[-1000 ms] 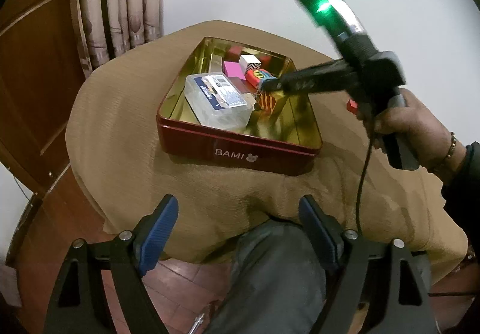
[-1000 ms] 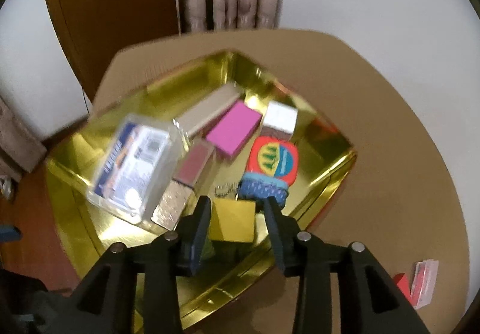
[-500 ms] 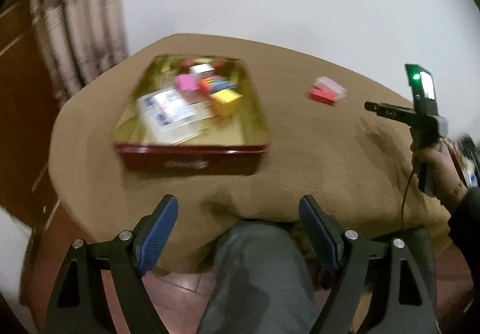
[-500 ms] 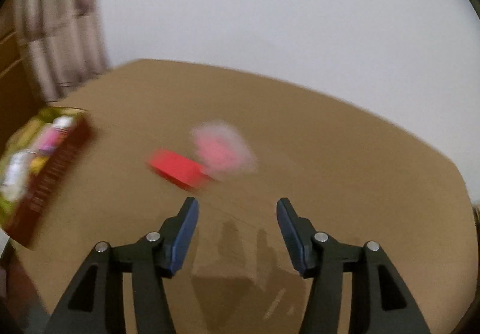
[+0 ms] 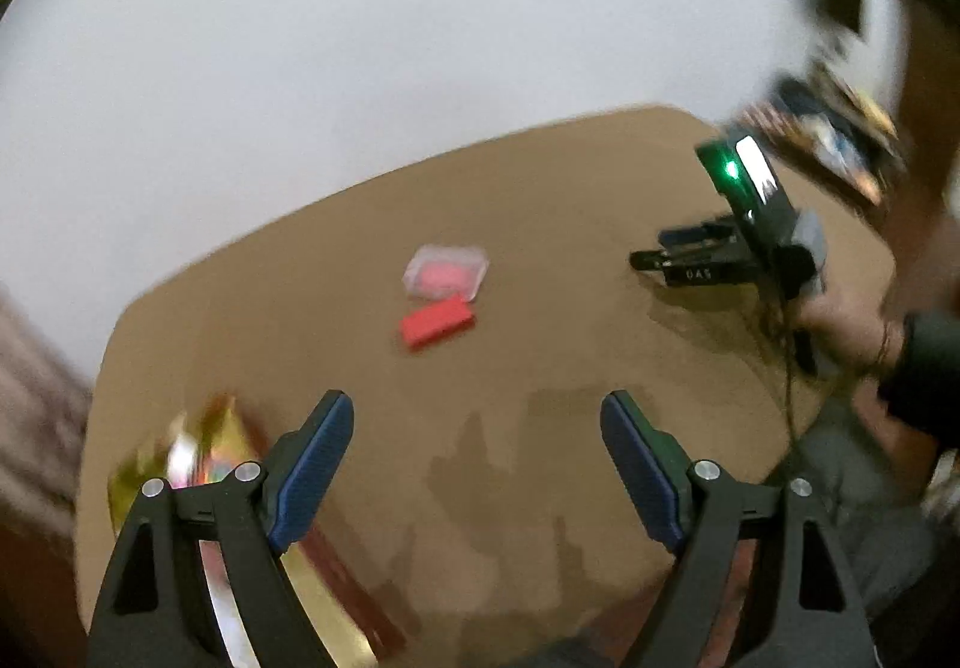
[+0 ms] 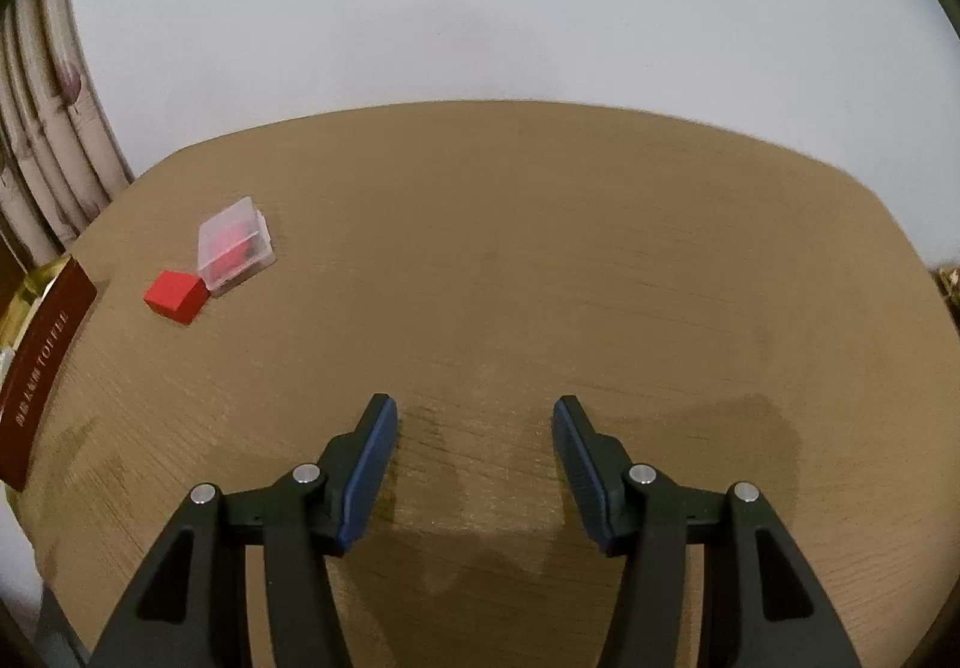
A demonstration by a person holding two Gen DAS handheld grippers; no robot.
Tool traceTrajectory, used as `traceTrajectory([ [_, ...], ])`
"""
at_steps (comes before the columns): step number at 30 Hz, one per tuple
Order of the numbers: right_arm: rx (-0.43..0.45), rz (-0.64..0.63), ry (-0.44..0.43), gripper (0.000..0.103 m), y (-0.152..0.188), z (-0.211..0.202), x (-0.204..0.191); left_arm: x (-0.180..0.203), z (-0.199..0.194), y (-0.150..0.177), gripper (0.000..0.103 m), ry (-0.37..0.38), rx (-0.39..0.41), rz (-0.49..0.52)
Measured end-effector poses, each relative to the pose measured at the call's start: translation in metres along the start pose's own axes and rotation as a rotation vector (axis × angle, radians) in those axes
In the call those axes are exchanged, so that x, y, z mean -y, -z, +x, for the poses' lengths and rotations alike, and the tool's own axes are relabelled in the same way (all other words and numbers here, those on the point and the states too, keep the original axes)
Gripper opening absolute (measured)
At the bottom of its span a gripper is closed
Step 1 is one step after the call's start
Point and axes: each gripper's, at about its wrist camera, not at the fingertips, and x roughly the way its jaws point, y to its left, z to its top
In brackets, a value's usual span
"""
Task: Organize rigid objects
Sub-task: 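Move the left gripper to the red block and grasp it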
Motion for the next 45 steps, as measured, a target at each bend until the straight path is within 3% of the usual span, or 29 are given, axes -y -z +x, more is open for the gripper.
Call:
traceTrajectory([
  [3, 0.01, 0.004, -0.017, 0.056, -0.001, -0.001, -0.001, -0.005, 0.037, -0.022, 0.082, 0.058, -0.066, 0.096],
  [11, 0.04, 0.035, -0.064, 0.056, 0.006, -0.02, 0.015, -0.026, 0.126, -0.057, 0.082, 0.269, -0.292, 0.18],
  [17, 0.041, 0.063, -0.092, 0.056, 0.007, -0.024, 0.023, -0.03, 0.167, -0.064, 0.078, 0.291, -0.365, 0.278],
  [23, 0.019, 0.057, -0.1, 0.056, 0.005, -0.021, 0.021, -0.036, 0.187, -0.061, 0.077, 0.327, -0.409, 0.308],
  [33, 0.012, 0.053, -0.11, 0.061, 0.003, -0.016, 0.017, -0.051, 0.217, -0.047, 0.065, 0.379, -0.481, 0.263],
  [35, 0.012, 0.055, -0.109, 0.062, 0.005, -0.02, 0.019, -0.054, 0.213, -0.046, 0.049, 0.374, -0.469, 0.236],
  [36, 0.012, 0.055, -0.109, 0.062, 0.005, -0.02, 0.02, -0.057, 0.212, -0.046, 0.03, 0.365, -0.471, 0.21],
  [38, 0.011, 0.057, -0.108, 0.062, 0.006, -0.022, 0.021, -0.063, 0.209, -0.045, 0.027, 0.373, -0.49, 0.145],
  [41, 0.011, 0.057, -0.111, 0.062, 0.006, -0.022, 0.022, -0.057, 0.2, -0.037, 0.027, 0.303, -0.498, 0.116],
  [45, 0.011, 0.059, -0.114, 0.063, 0.006, -0.021, 0.021, -0.043, 0.176, -0.029, 0.027, 0.185, -0.474, -0.018],
])
